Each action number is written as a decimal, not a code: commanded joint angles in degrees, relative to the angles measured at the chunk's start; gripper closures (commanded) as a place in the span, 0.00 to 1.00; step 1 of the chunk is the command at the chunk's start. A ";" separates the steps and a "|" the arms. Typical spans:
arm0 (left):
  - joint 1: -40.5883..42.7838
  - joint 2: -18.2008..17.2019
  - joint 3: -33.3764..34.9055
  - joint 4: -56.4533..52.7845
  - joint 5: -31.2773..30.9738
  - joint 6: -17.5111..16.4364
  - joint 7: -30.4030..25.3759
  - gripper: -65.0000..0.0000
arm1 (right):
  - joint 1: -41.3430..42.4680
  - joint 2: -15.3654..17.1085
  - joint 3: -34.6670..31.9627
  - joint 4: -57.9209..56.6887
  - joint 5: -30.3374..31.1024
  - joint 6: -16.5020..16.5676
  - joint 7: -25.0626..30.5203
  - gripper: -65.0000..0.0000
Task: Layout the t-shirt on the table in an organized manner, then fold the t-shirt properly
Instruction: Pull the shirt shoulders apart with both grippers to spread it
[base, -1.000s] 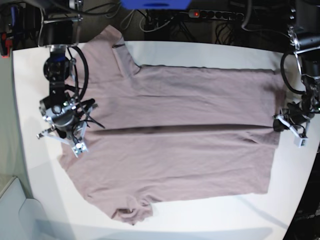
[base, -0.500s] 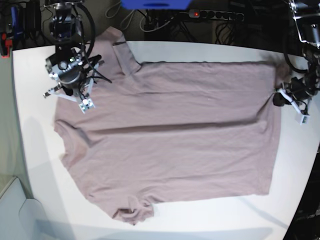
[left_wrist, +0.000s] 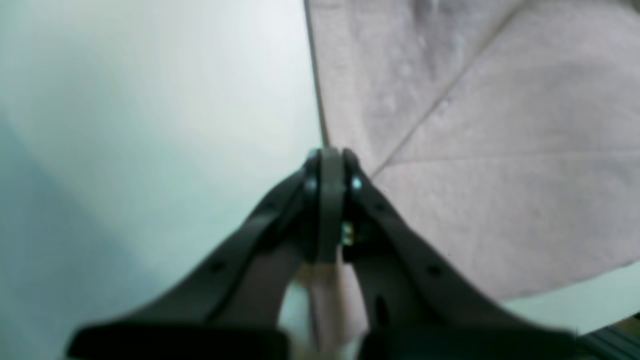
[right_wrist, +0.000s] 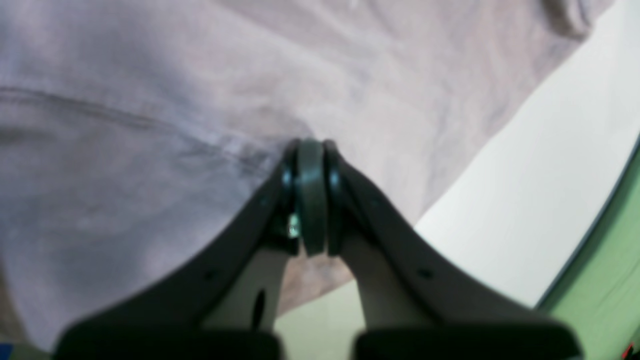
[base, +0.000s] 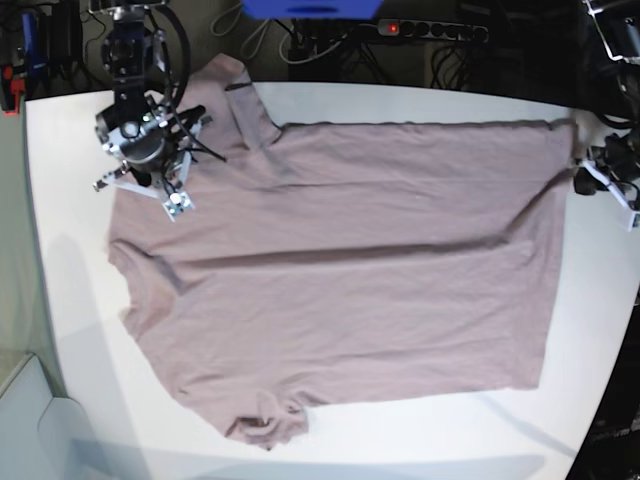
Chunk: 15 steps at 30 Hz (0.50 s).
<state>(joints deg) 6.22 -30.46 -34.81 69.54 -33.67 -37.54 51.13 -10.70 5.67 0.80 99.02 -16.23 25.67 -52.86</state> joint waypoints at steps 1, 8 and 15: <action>-0.72 -1.85 -2.16 2.77 -0.92 -0.22 0.25 1.00 | 0.46 0.17 0.21 0.10 -0.08 0.31 1.21 1.00; 3.41 -1.32 -9.10 14.46 -0.92 -0.31 9.74 0.82 | 0.55 0.09 0.56 -2.10 -0.08 0.31 2.09 1.00; 13.34 4.57 -11.74 21.76 -0.92 -0.31 9.83 0.63 | -2.71 0.17 1.97 8.54 -0.08 0.31 1.74 1.00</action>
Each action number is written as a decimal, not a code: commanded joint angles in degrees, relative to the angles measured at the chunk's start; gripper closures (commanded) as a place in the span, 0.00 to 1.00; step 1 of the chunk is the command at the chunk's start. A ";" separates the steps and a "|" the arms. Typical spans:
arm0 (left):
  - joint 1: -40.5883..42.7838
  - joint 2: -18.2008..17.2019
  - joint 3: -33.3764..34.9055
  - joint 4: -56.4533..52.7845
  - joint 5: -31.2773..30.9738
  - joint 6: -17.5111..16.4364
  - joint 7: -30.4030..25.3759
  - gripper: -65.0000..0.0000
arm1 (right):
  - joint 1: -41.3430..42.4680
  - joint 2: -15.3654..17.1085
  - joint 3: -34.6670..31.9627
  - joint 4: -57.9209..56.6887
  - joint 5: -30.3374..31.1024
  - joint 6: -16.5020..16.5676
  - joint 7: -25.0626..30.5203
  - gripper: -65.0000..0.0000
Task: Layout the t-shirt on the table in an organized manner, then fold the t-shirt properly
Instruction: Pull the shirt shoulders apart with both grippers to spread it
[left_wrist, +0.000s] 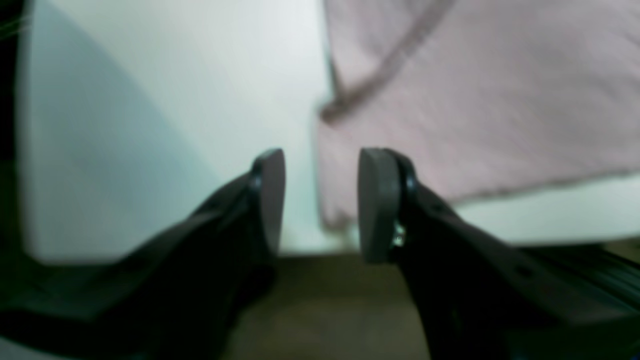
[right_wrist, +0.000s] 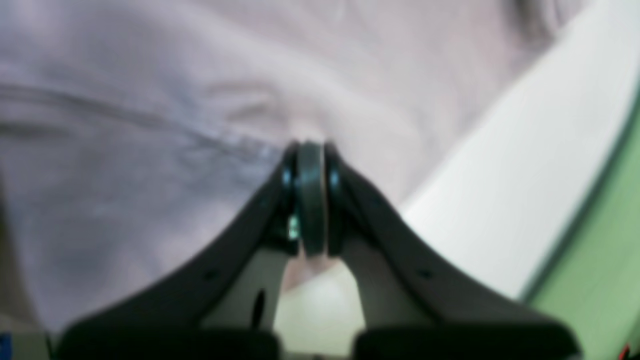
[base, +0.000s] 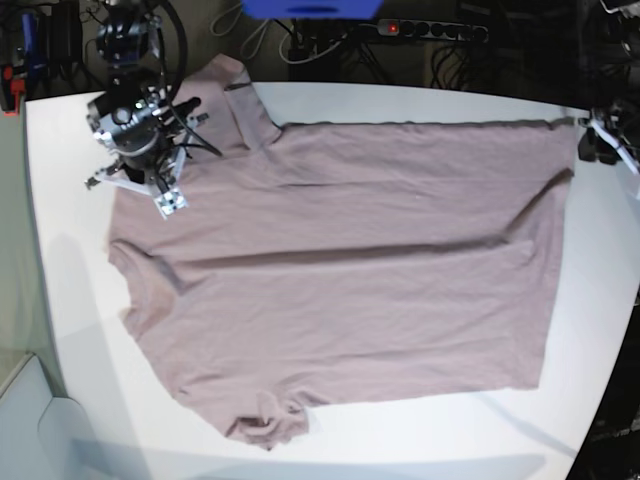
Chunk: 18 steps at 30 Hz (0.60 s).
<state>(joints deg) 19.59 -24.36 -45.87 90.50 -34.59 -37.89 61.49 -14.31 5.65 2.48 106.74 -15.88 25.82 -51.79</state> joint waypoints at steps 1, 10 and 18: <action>0.49 0.05 -1.91 0.89 0.08 0.04 -0.70 0.63 | 0.37 0.20 0.55 2.23 -0.43 0.15 0.67 1.00; 5.68 5.15 -6.48 0.89 1.67 -0.48 -6.15 0.36 | -2.27 0.11 0.55 3.99 -0.43 0.15 1.11 0.73; 1.46 7.35 -6.31 -4.04 8.35 -2.11 -10.73 0.34 | -3.58 0.11 0.29 4.07 -0.43 0.15 1.11 0.67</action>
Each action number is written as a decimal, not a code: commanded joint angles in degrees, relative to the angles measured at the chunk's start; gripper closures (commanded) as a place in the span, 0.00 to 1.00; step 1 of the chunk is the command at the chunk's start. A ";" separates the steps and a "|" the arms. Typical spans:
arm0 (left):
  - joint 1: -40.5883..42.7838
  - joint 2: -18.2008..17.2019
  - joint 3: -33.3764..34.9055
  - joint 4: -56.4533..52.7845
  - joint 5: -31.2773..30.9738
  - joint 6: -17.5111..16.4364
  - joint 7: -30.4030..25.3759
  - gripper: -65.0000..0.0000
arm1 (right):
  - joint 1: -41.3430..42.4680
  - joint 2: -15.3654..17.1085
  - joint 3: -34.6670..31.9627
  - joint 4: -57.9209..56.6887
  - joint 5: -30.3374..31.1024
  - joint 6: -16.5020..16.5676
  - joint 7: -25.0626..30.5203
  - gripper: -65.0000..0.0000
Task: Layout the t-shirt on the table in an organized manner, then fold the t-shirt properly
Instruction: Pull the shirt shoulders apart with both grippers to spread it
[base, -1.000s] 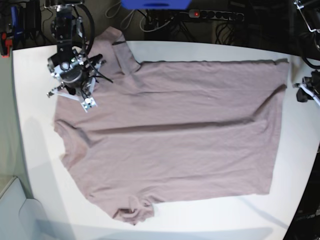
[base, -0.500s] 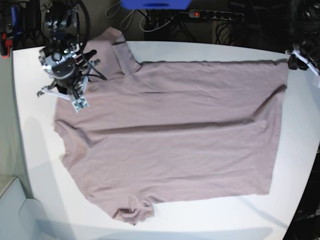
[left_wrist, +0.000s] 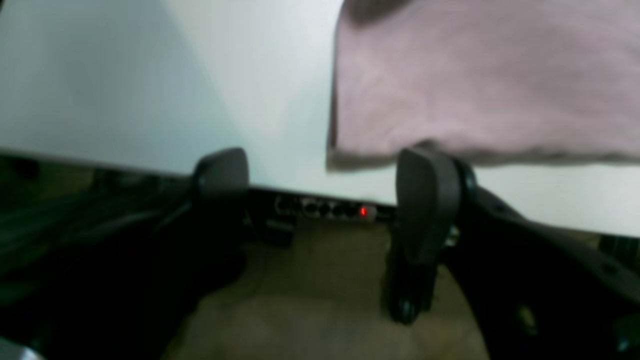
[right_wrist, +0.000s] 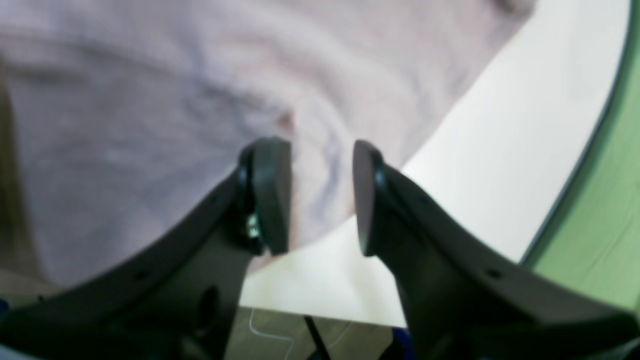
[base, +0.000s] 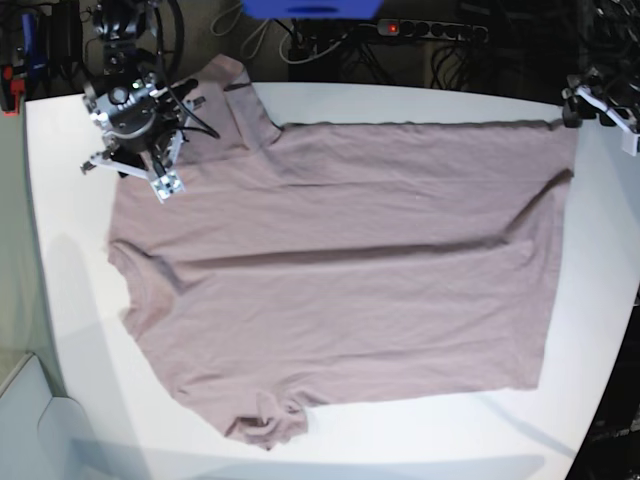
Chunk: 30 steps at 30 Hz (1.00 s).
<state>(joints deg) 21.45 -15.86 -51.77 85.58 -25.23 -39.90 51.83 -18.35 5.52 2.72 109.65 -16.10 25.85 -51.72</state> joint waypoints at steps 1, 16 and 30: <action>-1.01 -0.71 -0.41 0.18 0.57 -0.10 -1.06 0.36 | 0.11 0.24 0.22 1.17 -0.21 0.13 1.04 0.67; -9.01 2.80 -0.32 -3.51 12.79 -0.10 -1.59 0.38 | -2.18 0.24 0.40 1.34 -0.21 0.13 1.13 0.67; -9.80 2.36 -0.32 -5.62 12.35 -0.10 -1.77 1.00 | -3.59 -0.20 0.31 3.72 -0.21 0.13 0.69 0.66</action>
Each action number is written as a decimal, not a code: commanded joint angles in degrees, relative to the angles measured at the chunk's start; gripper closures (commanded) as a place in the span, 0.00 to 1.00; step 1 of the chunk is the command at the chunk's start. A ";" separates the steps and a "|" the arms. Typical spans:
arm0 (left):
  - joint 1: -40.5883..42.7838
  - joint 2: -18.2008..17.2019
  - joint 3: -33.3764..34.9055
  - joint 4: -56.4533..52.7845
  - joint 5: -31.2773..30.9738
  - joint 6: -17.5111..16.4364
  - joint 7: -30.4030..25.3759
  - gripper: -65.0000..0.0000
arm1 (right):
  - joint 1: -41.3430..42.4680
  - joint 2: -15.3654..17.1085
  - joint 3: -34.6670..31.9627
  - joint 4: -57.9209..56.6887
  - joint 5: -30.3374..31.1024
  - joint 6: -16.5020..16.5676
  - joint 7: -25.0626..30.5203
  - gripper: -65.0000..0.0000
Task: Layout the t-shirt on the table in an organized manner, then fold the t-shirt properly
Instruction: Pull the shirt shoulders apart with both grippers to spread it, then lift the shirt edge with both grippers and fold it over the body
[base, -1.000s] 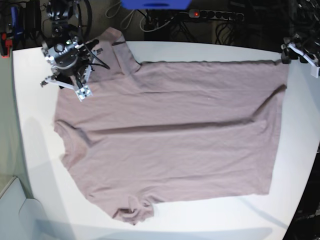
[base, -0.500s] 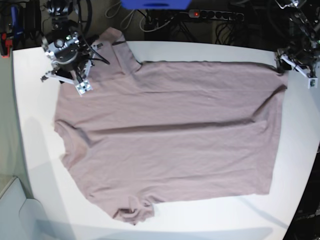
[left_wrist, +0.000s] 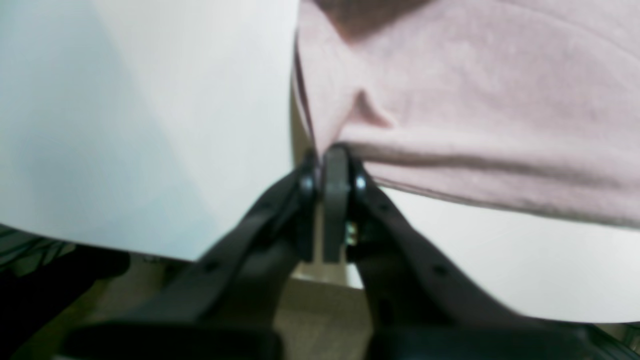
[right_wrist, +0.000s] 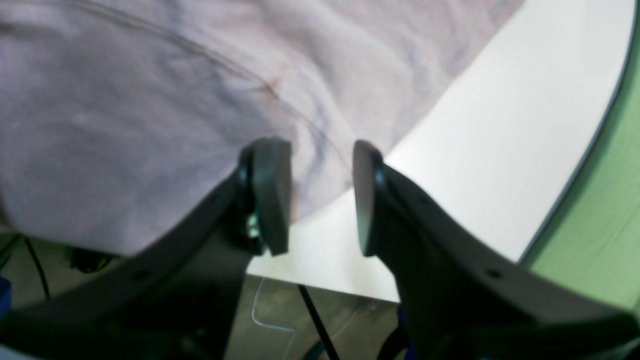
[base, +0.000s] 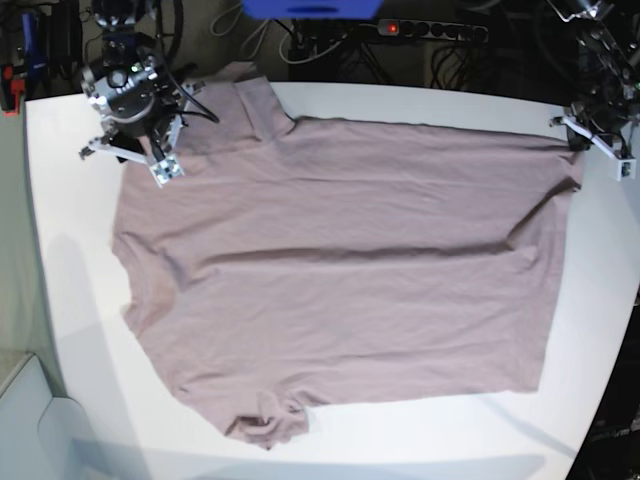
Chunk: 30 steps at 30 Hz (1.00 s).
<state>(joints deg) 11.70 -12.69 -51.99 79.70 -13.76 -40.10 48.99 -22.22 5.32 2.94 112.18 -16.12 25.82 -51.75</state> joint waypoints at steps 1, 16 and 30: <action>-0.06 -0.81 -0.10 0.25 0.88 0.10 1.07 1.00 | 0.28 -0.53 0.18 1.27 -0.19 0.15 0.63 0.66; -0.06 -0.81 -0.10 0.43 0.79 0.10 1.07 1.00 | -3.85 -3.78 1.85 1.53 -0.19 0.15 0.98 0.34; -1.20 -0.89 -0.10 0.43 1.23 0.10 1.07 1.00 | -7.80 -8.09 1.24 2.32 -0.19 0.15 1.06 0.34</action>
<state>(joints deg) 10.59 -12.67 -51.96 79.70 -12.88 -40.12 49.63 -29.98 -2.85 4.12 113.82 -16.27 25.82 -51.13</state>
